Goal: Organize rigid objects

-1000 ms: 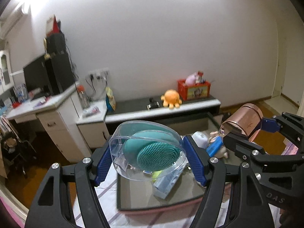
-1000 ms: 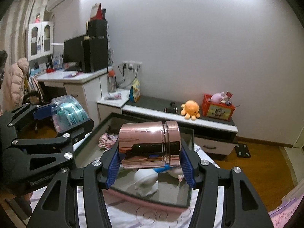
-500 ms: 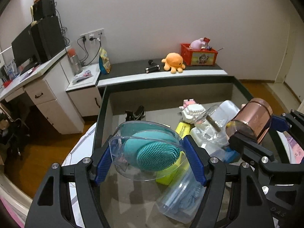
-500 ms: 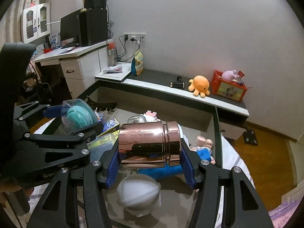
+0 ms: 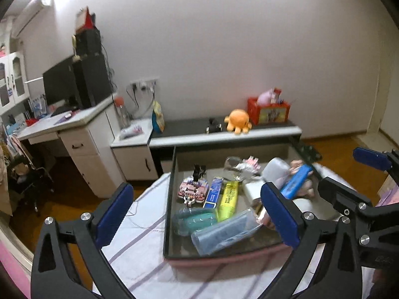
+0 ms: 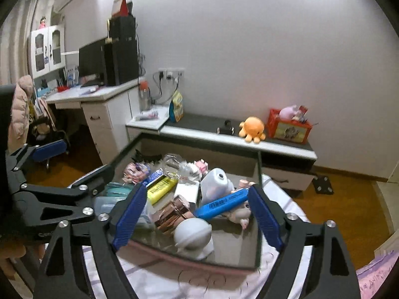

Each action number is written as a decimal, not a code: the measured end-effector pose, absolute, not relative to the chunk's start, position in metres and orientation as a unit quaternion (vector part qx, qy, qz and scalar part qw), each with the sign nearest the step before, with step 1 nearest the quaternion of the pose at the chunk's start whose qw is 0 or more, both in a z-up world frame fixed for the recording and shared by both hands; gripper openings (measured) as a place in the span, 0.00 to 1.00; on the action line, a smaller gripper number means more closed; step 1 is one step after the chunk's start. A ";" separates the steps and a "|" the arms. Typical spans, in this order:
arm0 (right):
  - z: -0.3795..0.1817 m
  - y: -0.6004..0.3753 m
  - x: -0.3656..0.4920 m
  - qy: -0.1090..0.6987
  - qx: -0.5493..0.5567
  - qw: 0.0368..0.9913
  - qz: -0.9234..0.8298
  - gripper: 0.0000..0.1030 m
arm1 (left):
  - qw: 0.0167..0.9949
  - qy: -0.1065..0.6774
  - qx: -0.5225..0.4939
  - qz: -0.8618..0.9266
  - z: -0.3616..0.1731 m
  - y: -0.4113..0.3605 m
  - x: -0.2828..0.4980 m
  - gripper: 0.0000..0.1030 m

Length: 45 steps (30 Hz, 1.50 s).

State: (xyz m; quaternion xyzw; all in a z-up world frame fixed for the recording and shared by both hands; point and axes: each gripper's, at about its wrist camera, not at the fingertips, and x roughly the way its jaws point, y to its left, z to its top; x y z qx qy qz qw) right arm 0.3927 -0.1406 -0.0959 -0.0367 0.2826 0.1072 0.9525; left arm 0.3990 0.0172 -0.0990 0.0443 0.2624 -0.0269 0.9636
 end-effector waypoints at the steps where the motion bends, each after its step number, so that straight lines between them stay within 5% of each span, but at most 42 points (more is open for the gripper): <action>1: -0.090 -0.141 0.383 0.271 -0.037 0.956 0.103 0.87 | 0.965 0.257 0.042 -0.027 -0.093 0.018 0.389 1.00; 18: -0.043 -0.145 0.201 0.192 -0.026 0.977 0.093 0.88 | 0.988 0.151 0.037 -0.022 -0.040 0.023 0.187 1.00; 45: -0.004 -0.149 0.083 0.112 -0.022 0.989 0.098 0.88 | 0.998 0.043 0.046 -0.018 0.010 0.021 0.060 1.00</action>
